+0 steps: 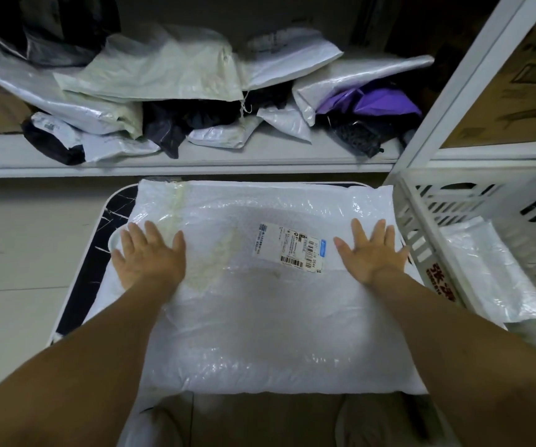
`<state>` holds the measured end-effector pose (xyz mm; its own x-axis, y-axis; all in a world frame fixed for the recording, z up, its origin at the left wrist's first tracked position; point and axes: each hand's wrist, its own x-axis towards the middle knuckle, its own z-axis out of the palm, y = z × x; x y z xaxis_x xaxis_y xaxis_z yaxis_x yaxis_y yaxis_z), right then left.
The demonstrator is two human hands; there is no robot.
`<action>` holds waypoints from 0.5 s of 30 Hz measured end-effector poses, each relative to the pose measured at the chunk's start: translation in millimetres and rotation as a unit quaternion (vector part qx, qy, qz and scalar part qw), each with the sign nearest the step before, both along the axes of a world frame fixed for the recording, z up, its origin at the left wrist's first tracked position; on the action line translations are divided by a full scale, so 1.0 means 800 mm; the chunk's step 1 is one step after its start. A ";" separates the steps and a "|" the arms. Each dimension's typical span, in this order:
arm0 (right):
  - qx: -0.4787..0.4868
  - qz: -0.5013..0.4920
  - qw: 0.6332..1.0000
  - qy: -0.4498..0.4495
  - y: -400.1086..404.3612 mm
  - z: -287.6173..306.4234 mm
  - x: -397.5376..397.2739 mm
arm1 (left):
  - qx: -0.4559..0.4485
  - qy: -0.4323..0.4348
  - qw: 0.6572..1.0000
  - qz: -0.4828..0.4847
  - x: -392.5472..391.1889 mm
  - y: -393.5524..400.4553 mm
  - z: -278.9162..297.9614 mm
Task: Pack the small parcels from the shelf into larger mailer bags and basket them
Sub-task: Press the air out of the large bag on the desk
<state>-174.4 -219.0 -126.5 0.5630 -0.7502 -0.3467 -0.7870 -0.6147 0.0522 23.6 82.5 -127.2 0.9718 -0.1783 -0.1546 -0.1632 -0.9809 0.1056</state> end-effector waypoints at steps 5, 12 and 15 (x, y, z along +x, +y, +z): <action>-0.017 -0.028 0.999 -0.006 0.019 0.012 0.019 | 0.005 -0.013 1.000 0.014 -0.025 0.001 0.006; 0.057 -0.054 0.987 -0.138 0.195 0.032 0.033 | 0.013 0.009 0.988 -0.151 -0.147 -0.062 0.029; 0.058 -0.030 0.988 -0.142 0.239 0.021 -0.001 | 0.038 0.036 0.983 -0.179 -0.186 -0.037 0.012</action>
<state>-175.3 -27.5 -109.7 0.6059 -0.7499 -0.2657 -0.7948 -0.5555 -0.2444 -124.9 52.5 -117.4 0.8353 -0.4913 -0.2468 -0.4933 -0.8679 0.0584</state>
